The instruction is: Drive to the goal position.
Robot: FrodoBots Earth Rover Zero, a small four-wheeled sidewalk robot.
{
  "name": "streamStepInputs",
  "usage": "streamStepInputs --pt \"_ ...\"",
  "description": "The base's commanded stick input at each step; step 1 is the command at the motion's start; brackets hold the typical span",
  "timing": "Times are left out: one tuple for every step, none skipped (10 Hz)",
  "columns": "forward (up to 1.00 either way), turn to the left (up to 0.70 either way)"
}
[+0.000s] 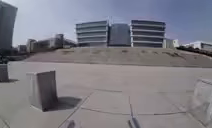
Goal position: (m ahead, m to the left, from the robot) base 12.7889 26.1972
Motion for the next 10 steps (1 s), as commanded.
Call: streamStepInputs --pt "1.0 0.0" --pt "1.0 0.0" --pt "1.0 0.27" --pt "1.0 0.27" --pt "1.0 0.27" --pt "1.0 0.27" --pt "1.0 0.27" --pt "1.0 0.27" --pt "1.0 0.27" --pt "1.0 0.0"
